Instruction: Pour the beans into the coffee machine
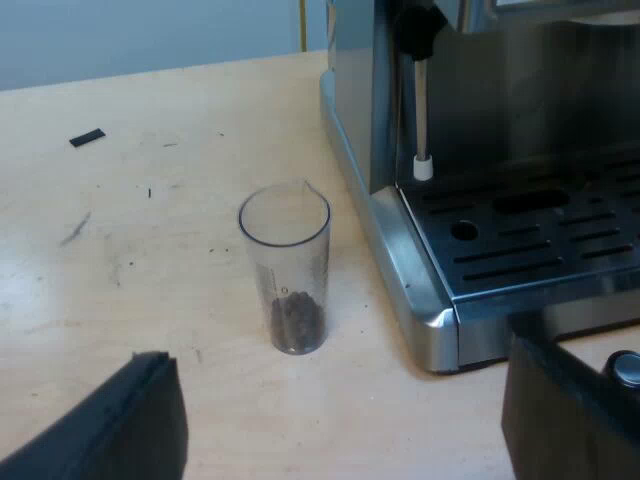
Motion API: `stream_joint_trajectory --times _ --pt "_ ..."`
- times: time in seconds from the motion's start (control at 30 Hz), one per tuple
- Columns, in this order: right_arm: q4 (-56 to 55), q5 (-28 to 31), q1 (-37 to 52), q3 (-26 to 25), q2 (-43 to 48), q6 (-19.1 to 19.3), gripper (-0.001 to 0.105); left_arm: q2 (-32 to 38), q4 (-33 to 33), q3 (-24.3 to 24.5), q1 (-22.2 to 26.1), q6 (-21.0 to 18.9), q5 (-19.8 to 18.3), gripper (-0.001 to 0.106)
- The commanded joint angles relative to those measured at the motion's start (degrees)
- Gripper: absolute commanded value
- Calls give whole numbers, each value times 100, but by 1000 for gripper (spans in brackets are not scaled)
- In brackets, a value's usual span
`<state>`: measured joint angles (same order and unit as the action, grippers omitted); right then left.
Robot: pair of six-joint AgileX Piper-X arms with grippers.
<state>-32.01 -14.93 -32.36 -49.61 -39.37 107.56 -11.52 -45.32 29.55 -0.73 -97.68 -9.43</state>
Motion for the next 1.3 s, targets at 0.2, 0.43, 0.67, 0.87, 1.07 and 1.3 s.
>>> stream_joint_trajectory --times 0.2,0.43,0.67,0.87,1.07,1.3 --pt "157 -27 -11 -62 -105 15 79 -7 593 -563 -39 4 30 67" --pt "157 -27 -11 -62 -105 15 79 -15 1433 -1181 -39 -89 47 77" --pt "157 -27 -11 -62 -105 15 79 -22 2369 -1705 -39 -394 -26 81" --pt "157 -27 -11 -62 -105 15 79 -294 3060 -2008 -39 -418 -26 81" --pt "157 -27 -11 -62 -105 15 79 -1127 3801 -2008 -39 -454 -26 81" --pt "172 -27 -11 -62 -105 15 79 -2206 4663 -2008 -39 -606 -26 81"
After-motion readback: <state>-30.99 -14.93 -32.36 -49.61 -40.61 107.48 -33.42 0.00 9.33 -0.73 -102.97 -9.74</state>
